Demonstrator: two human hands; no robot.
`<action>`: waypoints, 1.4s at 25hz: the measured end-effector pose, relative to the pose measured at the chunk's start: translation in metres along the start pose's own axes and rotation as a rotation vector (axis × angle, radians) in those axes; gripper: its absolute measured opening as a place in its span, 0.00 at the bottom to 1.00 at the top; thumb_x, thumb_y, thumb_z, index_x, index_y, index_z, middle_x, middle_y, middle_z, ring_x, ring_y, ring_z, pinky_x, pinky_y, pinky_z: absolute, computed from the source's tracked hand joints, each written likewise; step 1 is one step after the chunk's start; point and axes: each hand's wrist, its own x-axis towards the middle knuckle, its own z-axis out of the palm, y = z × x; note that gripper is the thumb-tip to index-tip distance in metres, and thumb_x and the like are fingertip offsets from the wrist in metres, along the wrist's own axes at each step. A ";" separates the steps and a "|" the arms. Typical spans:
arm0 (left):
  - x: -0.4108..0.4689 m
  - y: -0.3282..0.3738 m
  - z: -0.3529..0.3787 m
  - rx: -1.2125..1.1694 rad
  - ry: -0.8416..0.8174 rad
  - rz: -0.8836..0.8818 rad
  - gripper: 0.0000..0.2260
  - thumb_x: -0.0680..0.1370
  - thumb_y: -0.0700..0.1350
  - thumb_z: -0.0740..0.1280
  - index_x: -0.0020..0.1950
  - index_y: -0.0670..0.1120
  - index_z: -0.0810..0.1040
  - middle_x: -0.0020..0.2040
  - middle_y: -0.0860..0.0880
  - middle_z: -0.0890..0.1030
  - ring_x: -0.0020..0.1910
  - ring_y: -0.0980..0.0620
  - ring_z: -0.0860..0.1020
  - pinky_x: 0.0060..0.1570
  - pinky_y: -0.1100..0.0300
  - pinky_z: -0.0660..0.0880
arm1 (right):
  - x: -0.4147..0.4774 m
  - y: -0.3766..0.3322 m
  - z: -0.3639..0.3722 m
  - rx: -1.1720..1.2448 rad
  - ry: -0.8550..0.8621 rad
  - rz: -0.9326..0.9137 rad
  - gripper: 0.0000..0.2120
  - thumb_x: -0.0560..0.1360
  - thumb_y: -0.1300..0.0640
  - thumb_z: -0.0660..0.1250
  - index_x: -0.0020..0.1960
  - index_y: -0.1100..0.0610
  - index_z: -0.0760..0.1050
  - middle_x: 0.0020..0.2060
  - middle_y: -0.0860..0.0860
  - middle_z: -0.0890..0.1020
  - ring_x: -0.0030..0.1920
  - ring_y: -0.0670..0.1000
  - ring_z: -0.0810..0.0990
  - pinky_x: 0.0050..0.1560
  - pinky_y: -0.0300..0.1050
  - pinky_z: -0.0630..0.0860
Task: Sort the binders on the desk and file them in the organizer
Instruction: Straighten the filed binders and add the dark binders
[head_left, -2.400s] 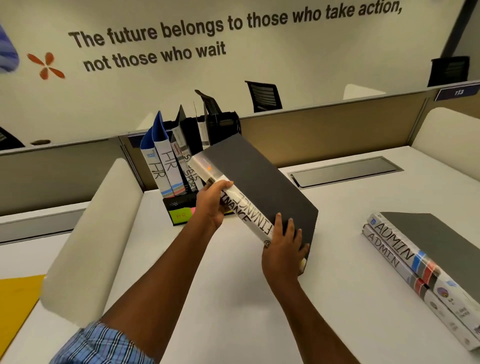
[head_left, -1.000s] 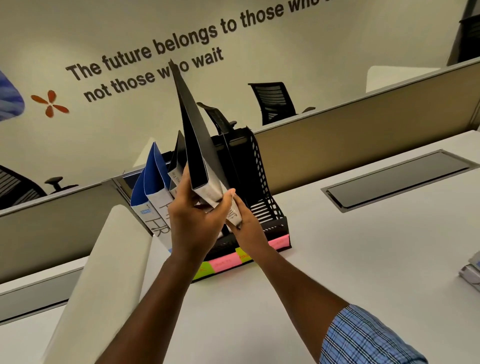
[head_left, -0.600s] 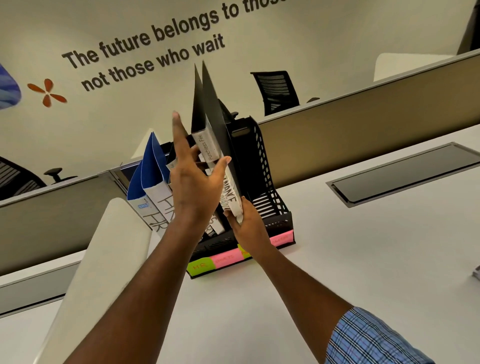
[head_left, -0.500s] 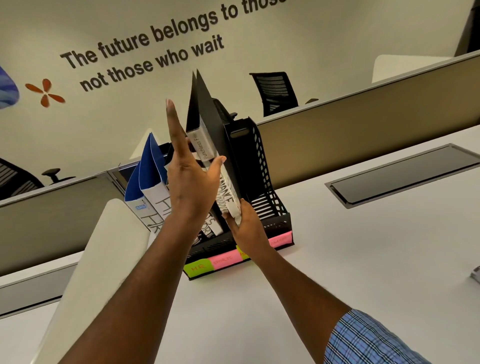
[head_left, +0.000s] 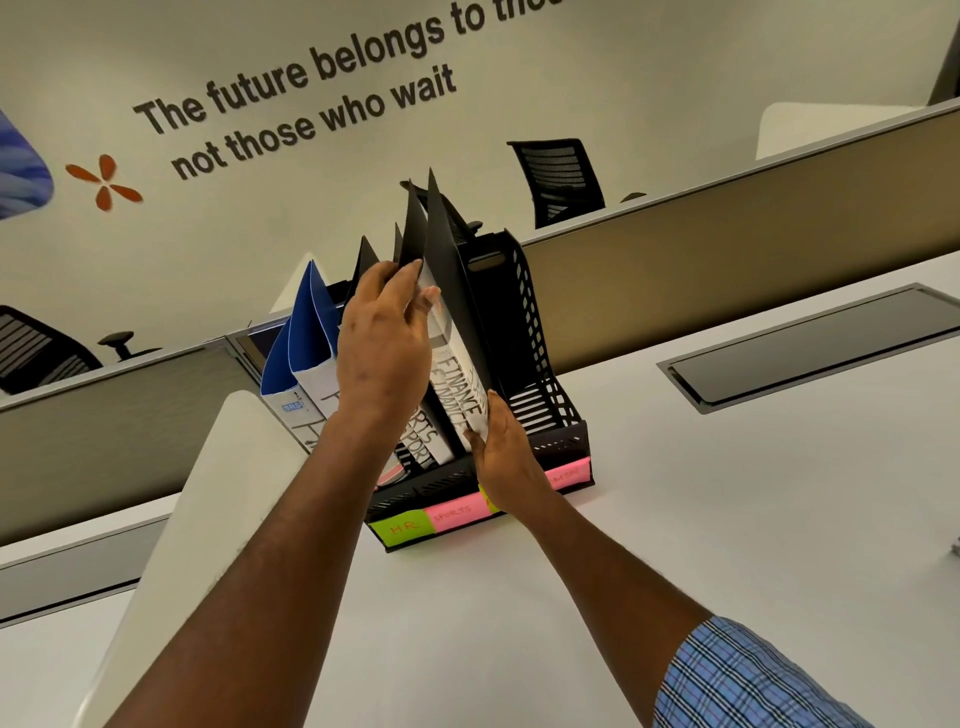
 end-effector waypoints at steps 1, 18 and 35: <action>0.000 0.000 -0.002 -0.016 -0.012 0.013 0.14 0.80 0.46 0.60 0.64 0.43 0.76 0.63 0.45 0.74 0.60 0.48 0.72 0.56 0.54 0.74 | -0.001 -0.001 0.000 -0.014 -0.005 0.005 0.28 0.81 0.54 0.58 0.77 0.62 0.52 0.73 0.58 0.64 0.72 0.56 0.63 0.72 0.53 0.63; 0.025 -0.004 0.020 0.403 -0.186 -0.074 0.15 0.79 0.49 0.61 0.65 0.49 0.74 0.64 0.48 0.74 0.64 0.44 0.64 0.59 0.52 0.58 | 0.002 0.009 -0.006 -0.152 -0.087 -0.028 0.36 0.79 0.37 0.48 0.75 0.62 0.54 0.73 0.58 0.63 0.73 0.55 0.61 0.73 0.48 0.60; -0.040 0.001 0.011 0.358 -0.143 0.066 0.26 0.81 0.39 0.53 0.77 0.43 0.48 0.78 0.46 0.46 0.76 0.47 0.38 0.75 0.51 0.38 | -0.022 -0.017 -0.043 -0.108 -0.135 0.036 0.34 0.80 0.53 0.61 0.78 0.60 0.47 0.76 0.56 0.55 0.76 0.53 0.54 0.75 0.46 0.54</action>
